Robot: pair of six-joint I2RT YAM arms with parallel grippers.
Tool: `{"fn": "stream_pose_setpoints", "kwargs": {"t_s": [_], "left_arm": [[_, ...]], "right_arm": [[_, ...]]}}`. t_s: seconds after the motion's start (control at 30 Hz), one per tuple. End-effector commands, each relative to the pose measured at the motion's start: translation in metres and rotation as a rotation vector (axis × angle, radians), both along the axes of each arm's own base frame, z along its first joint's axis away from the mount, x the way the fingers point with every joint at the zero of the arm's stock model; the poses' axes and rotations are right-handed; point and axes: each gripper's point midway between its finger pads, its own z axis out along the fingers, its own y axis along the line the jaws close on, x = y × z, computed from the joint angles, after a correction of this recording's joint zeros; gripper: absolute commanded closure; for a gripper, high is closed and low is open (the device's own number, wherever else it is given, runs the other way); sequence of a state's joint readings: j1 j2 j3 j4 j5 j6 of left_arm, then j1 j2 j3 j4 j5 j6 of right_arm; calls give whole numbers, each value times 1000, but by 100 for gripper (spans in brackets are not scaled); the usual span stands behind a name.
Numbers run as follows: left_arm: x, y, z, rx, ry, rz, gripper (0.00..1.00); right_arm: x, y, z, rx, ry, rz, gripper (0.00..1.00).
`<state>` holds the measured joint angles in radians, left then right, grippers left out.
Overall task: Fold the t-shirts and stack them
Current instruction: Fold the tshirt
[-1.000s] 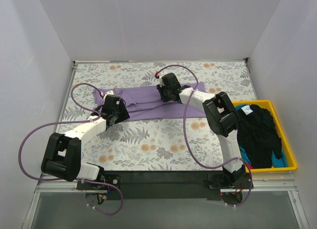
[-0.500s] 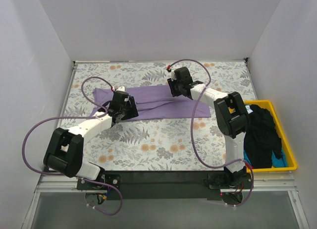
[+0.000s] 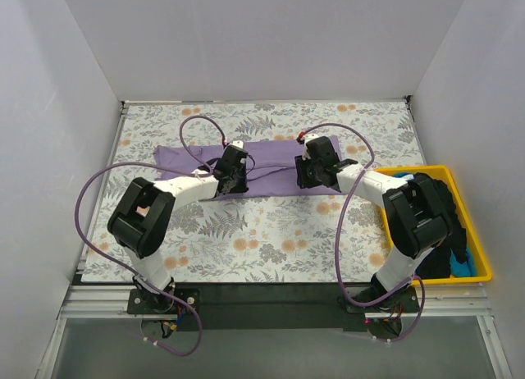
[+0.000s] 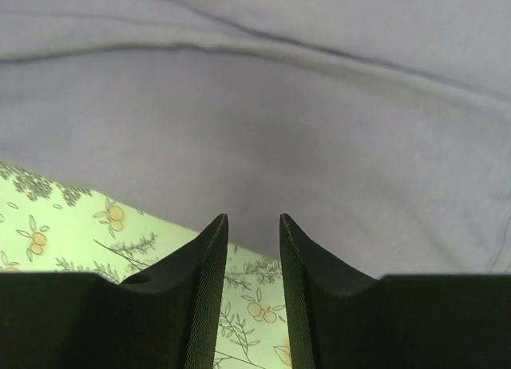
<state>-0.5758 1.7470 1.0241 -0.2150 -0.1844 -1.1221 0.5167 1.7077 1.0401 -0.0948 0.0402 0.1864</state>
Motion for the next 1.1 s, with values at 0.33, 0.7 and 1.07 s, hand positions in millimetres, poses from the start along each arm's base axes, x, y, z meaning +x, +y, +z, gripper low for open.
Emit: {"fn": "stream_pose_setpoints", "kwargs": {"t_s": [0.33,0.7,1.07], "left_arm": [[56,-10,5,127,-121,33,82],[102,-6,11,184,-195,124,82],[94,-8,74,7,-223,180,56]], "right_arm": [[-37,-48,-38,-20,119,-114,61],[-55,-65,-43,-30,138,-143,61],[-45,-59,-2,18,67,-142,61]]}}
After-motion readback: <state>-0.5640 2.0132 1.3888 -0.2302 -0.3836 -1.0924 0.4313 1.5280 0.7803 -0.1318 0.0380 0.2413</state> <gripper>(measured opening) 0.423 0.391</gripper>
